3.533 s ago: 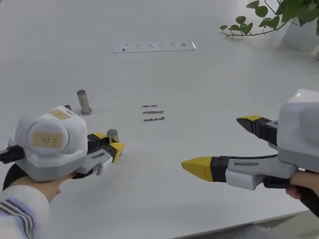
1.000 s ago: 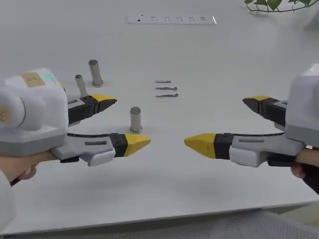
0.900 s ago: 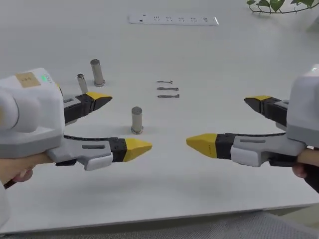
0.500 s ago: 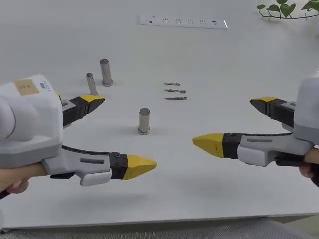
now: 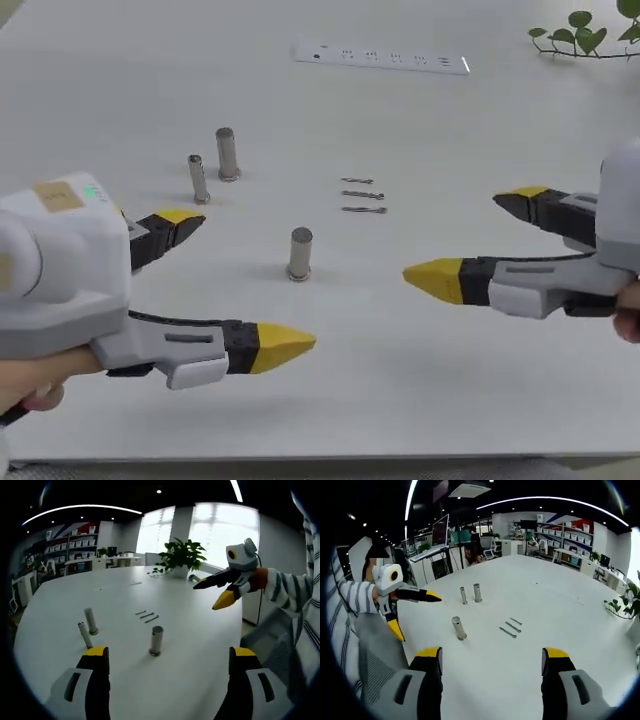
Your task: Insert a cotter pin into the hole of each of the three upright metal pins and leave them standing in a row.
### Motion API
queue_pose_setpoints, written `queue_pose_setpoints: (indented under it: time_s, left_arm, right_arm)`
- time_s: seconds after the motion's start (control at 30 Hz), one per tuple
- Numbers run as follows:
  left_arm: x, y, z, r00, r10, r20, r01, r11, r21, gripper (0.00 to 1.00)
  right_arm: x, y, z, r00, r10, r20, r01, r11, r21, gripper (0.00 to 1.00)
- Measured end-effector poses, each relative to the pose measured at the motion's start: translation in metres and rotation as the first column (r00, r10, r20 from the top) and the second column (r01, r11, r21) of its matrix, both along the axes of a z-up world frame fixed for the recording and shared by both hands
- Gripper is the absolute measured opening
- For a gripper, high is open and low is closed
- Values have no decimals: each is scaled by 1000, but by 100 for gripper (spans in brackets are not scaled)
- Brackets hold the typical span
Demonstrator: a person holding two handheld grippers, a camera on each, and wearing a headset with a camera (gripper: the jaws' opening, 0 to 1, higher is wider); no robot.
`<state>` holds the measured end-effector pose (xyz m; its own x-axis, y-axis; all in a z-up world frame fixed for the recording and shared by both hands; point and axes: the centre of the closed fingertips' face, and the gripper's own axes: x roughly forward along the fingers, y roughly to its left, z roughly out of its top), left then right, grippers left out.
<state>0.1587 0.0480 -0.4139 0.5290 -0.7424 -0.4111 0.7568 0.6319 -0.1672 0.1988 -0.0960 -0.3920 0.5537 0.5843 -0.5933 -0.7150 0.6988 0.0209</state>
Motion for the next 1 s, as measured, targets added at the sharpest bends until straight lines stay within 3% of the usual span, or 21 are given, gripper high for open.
queue_pose_setpoints:
  time_s: [0.13, 0.3, 0.4, 0.5, 0.63, 0.83, 1.0]
  left_arm:
    - [-2, 0, 0, 1000, 13, -5, -13, 1000, -12, 99]
    - [-3, -2, 5, 1000, 21, -2, -21, 999, -31, 99]
    - [-3, -4, 8, 1000, 26, -1, -26, 999, -46, 99]
    - [-4, -6, 8, 1000, 20, -2, -20, 999, -41, 99]
    - [-4, -7, 10, 1000, 21, 2, -21, 999, -45, 99]
    - [-4, -5, 10, 999, 33, -4, -33, 999, -43, 99]
    - [-3, 0, 11, 999, 49, -3, -50, 998, -47, 99]
  right_arm:
    - [10, 4, -3, 996, 90, 17, -88, 993, -85, 76]
    - [22, 11, -8, 988, 153, -29, -155, 983, -95, 63]
    - [32, 12, -7, 977, 211, -18, -211, 966, -152, 61]
    - [36, 12, -9, 969, 244, -38, -247, 950, -189, 58]
    - [40, 16, -9, 950, 307, -50, -310, 920, -241, 52]
    - [49, 21, -13, 933, 354, -68, -359, 894, -267, 45]
    - [52, 28, -22, 914, 389, -112, -405, 875, -263, 38]
